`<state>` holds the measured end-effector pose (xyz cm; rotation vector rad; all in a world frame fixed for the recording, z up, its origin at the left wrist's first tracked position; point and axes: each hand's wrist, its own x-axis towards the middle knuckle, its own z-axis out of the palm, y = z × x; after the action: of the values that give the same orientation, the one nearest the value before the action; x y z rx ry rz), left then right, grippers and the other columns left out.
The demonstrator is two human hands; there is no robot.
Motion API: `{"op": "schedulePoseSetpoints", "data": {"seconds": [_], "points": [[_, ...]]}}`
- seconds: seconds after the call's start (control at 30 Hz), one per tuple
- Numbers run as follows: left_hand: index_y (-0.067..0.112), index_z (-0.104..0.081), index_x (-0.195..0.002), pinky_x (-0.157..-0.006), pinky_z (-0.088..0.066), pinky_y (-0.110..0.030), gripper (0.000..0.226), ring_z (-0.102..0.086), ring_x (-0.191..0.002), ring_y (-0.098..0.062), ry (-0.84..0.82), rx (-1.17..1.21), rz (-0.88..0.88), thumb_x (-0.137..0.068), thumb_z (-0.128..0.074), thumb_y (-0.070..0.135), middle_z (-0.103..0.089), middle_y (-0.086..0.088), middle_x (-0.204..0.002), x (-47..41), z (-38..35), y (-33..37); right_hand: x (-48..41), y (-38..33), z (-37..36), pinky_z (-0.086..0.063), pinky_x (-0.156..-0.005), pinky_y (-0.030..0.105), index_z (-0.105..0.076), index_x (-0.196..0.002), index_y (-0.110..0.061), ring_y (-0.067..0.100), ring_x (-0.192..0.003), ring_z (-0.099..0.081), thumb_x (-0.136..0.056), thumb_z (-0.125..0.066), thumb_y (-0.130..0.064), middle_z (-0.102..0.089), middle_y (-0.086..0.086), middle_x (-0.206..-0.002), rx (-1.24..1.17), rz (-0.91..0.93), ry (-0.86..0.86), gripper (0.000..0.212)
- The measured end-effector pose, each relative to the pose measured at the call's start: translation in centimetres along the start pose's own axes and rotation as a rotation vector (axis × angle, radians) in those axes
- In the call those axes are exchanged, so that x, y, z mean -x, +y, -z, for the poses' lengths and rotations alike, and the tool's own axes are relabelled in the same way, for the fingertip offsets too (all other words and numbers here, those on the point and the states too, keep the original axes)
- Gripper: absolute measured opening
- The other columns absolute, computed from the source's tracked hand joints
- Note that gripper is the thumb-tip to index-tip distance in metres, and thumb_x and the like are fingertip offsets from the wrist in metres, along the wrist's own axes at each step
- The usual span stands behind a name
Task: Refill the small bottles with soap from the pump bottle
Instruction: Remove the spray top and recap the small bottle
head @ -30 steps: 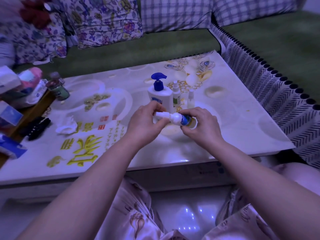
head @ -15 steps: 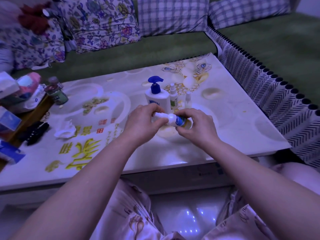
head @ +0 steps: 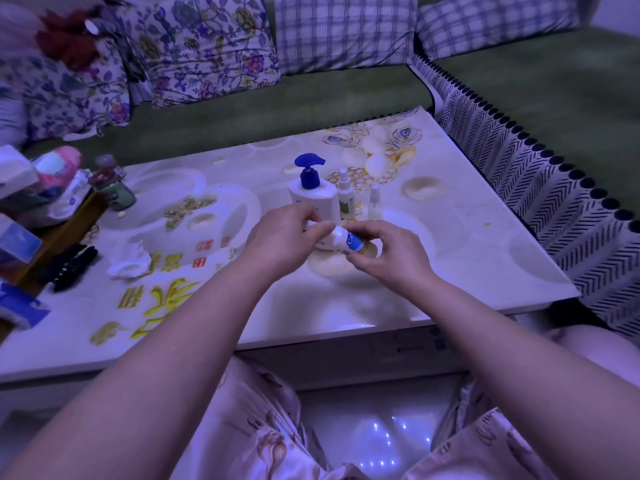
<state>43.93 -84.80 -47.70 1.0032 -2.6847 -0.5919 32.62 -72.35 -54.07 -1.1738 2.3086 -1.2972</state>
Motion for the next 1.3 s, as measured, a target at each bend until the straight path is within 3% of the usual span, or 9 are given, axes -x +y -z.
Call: {"op": "schedulePoseSetpoints", "data": {"seconds": [0.1, 0.23, 0.4, 0.47, 0.57, 0.73, 0.87, 0.97, 1.3], "points": [[0.030, -0.060, -0.090, -0.079, -0.050, -0.040, 0.006, -0.057, -0.090, -0.018, -0.053, 0.050, -0.077, -0.084, -0.060, 0.029, -0.063, 0.003, -0.096, -0.04, -0.07, 0.27, -0.09, 0.18, 0.17, -0.044, -0.097, 0.046, -0.067, -0.112, -0.039, 0.012, -0.108, -0.061, -0.079, -0.072, -0.023, -0.069, -0.014, -0.109, 0.025, -0.012, -0.027, 0.037], [0.028, -0.056, -0.112, -0.084, -0.049, -0.036, 0.035, -0.055, -0.101, -0.014, -0.069, 0.129, -0.069, -0.079, -0.067, 0.034, -0.060, 0.009, -0.108, -0.17, -0.24, 0.23, 0.02, 0.37, 0.34, -0.043, -0.099, 0.046, -0.067, -0.115, -0.038, 0.013, -0.111, -0.060, -0.080, -0.072, -0.022, -0.069, -0.013, -0.112, 0.033, -0.018, -0.031, 0.038], [0.024, -0.061, -0.089, -0.073, -0.050, -0.039, 0.015, -0.057, -0.085, -0.020, -0.038, 0.041, 0.004, -0.086, -0.057, 0.038, -0.061, 0.003, -0.088, -0.45, -0.18, 0.45, -0.21, 0.33, 0.46, -0.042, -0.098, 0.045, -0.065, -0.114, -0.039, 0.011, -0.109, -0.059, -0.080, -0.071, -0.024, -0.067, -0.016, -0.111, 0.060, -0.011, -0.045, 0.038], [0.027, -0.060, -0.092, -0.070, -0.050, -0.037, 0.008, -0.056, -0.085, -0.019, -0.085, 0.110, -0.054, -0.084, -0.061, 0.029, -0.060, 0.004, -0.092, -0.26, -0.06, 0.50, -0.26, 0.40, 0.46, -0.042, -0.097, 0.046, -0.064, -0.115, -0.038, 0.011, -0.110, -0.058, -0.080, -0.070, -0.023, -0.066, -0.017, -0.110, 0.070, -0.006, -0.052, 0.038], [0.025, -0.057, -0.108, -0.070, -0.048, -0.031, 0.029, -0.055, -0.091, -0.014, -0.102, 0.170, -0.047, -0.081, -0.067, 0.031, -0.057, 0.009, -0.103, -0.20, -0.08, 0.45, -0.22, 0.46, 0.41, -0.041, -0.098, 0.046, -0.064, -0.115, -0.037, 0.011, -0.111, -0.058, -0.081, -0.071, -0.022, -0.066, -0.017, -0.109, 0.070, 0.004, -0.046, 0.038], [0.027, -0.062, -0.087, -0.071, -0.048, -0.035, 0.006, -0.057, -0.083, -0.017, -0.072, 0.087, -0.023, -0.082, -0.063, 0.030, -0.064, 0.000, -0.096, -0.62, 0.06, 0.29, -0.32, 0.33, 0.38, -0.040, -0.098, 0.045, -0.063, -0.116, -0.037, 0.011, -0.110, -0.057, -0.083, -0.070, -0.023, -0.059, -0.022, -0.101, 0.094, 0.017, -0.086, 0.037], [0.028, -0.057, -0.100, -0.073, -0.048, -0.030, 0.023, -0.057, -0.090, -0.013, -0.083, 0.148, -0.035, -0.080, -0.066, 0.034, -0.060, 0.010, -0.099, -0.53, 0.16, 0.17, -0.34, 0.45, 0.24, -0.040, -0.099, 0.046, -0.062, -0.117, -0.036, 0.011, -0.111, -0.058, -0.084, -0.070, -0.023, -0.057, -0.024, -0.100, 0.095, 0.028, -0.095, 0.036], [0.022, -0.063, -0.090, -0.073, -0.049, -0.037, 0.020, -0.058, -0.084, -0.018, -0.052, 0.007, 0.027, -0.084, -0.058, 0.041, -0.063, 0.004, -0.089, -0.85, 0.17, 0.06, -0.46, 0.32, 0.18, -0.040, -0.098, 0.046, -0.061, -0.117, -0.037, 0.011, -0.111, -0.058, -0.084, -0.070, -0.024, -0.059, -0.023, -0.102, 0.104, 0.035, -0.095, 0.036], [0.023, -0.065, -0.094, -0.069, -0.047, -0.034, 0.013, -0.056, -0.081, -0.017, -0.065, 0.099, -0.026, -0.083, -0.062, 0.029, -0.063, 0.001, -0.091, -0.57, 0.15, 0.00, -0.64, 0.24, 0.32, -0.038, -0.100, 0.046, -0.060, -0.119, -0.036, 0.010, -0.110, -0.057, -0.089, -0.065, -0.023, -0.057, -0.025, -0.100, 0.110, 0.049, -0.146, 0.033]]}}
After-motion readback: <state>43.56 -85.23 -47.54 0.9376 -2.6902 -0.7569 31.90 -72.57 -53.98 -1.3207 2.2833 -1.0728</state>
